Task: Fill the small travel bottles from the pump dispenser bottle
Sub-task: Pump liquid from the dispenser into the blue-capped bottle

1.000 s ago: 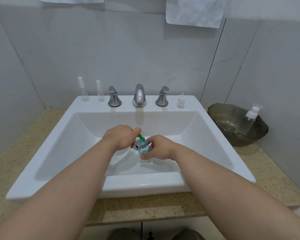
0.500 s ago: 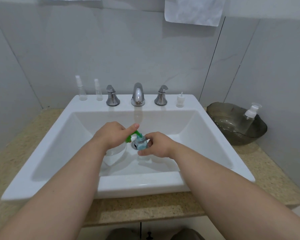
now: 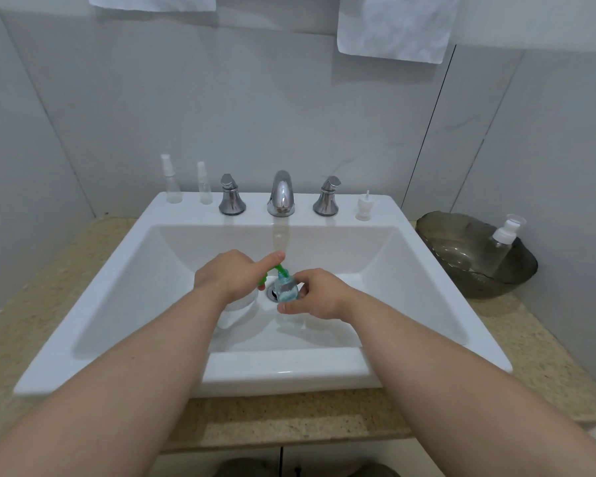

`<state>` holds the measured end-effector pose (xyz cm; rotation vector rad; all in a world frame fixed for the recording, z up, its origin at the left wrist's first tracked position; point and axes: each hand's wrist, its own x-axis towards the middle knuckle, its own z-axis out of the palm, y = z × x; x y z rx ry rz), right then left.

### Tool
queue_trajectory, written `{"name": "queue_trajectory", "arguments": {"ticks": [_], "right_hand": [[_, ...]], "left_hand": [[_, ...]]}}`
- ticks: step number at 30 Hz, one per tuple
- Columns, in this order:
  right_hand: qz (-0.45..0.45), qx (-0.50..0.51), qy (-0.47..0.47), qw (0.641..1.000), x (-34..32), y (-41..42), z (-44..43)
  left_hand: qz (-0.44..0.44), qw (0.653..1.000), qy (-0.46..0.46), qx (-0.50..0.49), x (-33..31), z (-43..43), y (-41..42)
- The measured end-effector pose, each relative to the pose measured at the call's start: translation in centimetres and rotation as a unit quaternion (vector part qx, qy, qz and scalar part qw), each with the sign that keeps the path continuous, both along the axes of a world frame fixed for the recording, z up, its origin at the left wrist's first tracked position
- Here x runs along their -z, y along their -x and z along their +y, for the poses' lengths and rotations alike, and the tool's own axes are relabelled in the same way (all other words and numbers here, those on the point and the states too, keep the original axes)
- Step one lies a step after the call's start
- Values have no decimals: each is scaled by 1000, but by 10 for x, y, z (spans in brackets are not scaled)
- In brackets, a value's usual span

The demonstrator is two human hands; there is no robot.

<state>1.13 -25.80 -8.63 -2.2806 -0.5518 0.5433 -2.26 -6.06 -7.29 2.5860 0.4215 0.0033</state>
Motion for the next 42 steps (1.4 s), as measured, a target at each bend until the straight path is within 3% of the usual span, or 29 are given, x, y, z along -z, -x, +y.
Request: {"name": "queue_trajectory", "arguments": {"ticks": [23, 42], "right_hand": [[-17, -30, 59, 998, 5, -1, 1], [-4, -9, 25, 1000, 5, -3, -1]], "left_hand": [[23, 997, -77, 20, 0, -14, -6], [7, 999, -44, -3, 1, -11, -5]]}}
